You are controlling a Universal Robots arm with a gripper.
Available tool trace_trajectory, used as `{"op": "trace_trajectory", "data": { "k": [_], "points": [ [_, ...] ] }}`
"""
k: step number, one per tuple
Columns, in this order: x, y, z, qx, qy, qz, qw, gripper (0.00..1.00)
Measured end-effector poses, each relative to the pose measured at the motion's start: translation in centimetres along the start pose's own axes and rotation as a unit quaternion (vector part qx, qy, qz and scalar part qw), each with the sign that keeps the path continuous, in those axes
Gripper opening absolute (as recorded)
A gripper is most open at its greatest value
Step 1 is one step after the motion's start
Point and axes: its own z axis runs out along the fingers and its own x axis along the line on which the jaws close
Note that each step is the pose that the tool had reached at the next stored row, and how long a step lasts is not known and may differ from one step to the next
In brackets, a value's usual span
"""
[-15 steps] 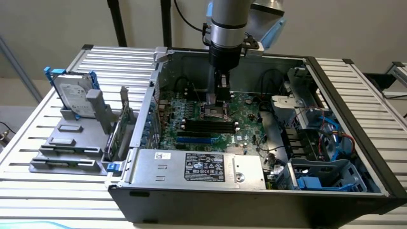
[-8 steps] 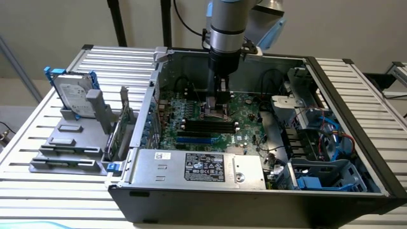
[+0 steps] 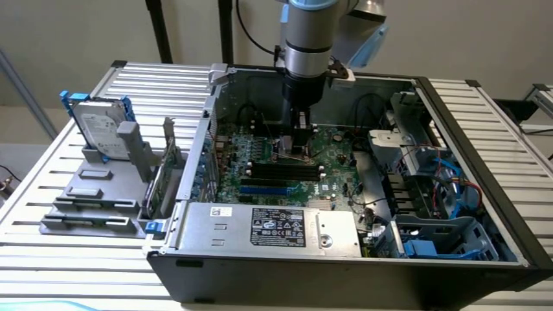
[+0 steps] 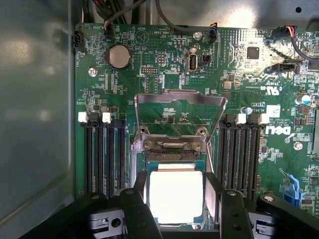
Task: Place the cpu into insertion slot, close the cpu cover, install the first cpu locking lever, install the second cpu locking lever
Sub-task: 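Place the cpu into insertion slot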
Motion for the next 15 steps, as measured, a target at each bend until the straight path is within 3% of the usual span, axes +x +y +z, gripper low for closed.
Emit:
{"op": "trace_trajectory", "data": {
  "k": [8, 11, 15],
  "points": [
    [0.0, -0.02, 0.97, 0.0, -0.0057, 0.0, 1.0, 0.54],
    [0.0, -0.02, 1.12, 0.0001, -0.009, 0.0, 1.0, 0.54],
    [0.0, -0.03, 1.37, 0.0004, -0.0096, 0.001, 1.0, 0.54]
  ]
}}
